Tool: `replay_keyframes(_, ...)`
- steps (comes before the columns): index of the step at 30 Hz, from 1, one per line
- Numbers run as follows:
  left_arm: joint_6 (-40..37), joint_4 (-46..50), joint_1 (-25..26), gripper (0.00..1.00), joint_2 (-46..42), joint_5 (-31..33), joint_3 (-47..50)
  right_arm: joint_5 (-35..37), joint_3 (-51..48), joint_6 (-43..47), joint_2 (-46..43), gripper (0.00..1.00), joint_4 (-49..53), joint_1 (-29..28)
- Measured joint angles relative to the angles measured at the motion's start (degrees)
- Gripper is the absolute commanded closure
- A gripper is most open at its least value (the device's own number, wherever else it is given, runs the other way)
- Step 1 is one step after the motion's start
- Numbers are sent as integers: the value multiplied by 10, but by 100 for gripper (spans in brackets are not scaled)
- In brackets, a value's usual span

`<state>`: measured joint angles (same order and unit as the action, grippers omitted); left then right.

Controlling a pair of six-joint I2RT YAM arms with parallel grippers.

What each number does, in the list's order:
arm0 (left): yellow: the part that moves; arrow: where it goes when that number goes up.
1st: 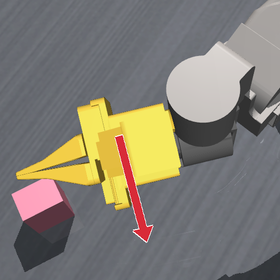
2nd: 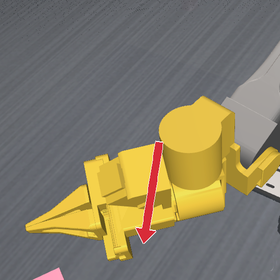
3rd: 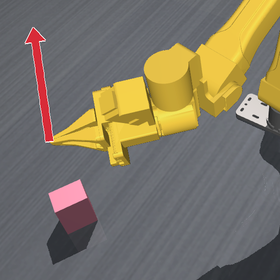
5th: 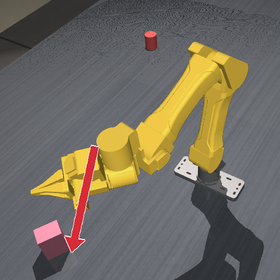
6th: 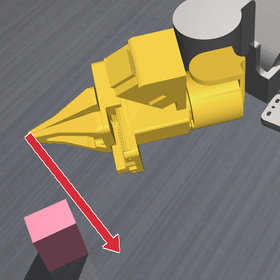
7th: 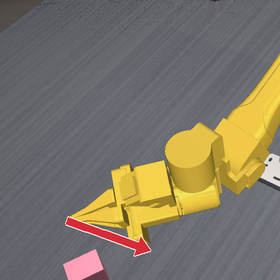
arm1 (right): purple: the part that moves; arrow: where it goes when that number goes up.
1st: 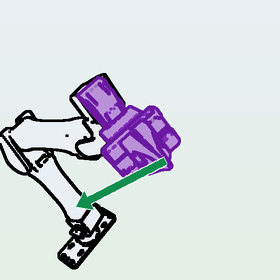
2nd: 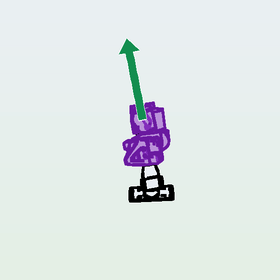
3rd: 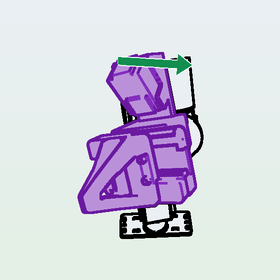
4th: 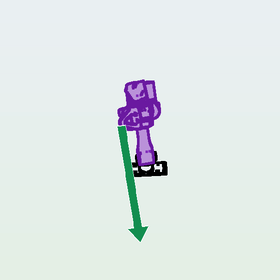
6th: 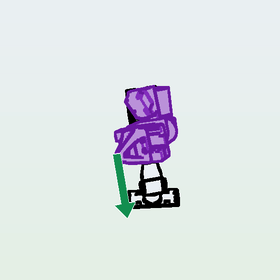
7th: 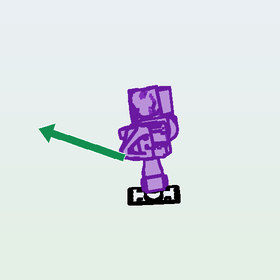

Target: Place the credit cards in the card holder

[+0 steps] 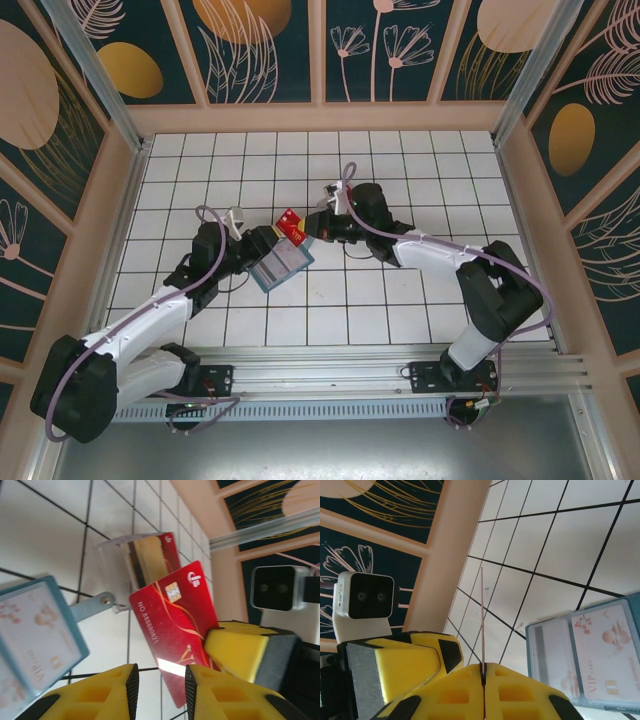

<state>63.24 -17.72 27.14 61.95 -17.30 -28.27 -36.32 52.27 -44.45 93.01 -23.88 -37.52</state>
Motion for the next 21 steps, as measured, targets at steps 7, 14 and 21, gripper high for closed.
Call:
replay_keyframes(7, 23, -64, 0, 67, 10, -23, 8, -33, -21, -60, 0, 93, -82, 0)
replay_keyframes(14, 36, -85, 0, 65, 19, -35, 15, -41, -53, -117, 0, 93, -147, 2)
replay_keyframes(21, 47, -123, -9, 65, 42, -54, 15, -43, -56, -136, 0, 93, -174, 5)
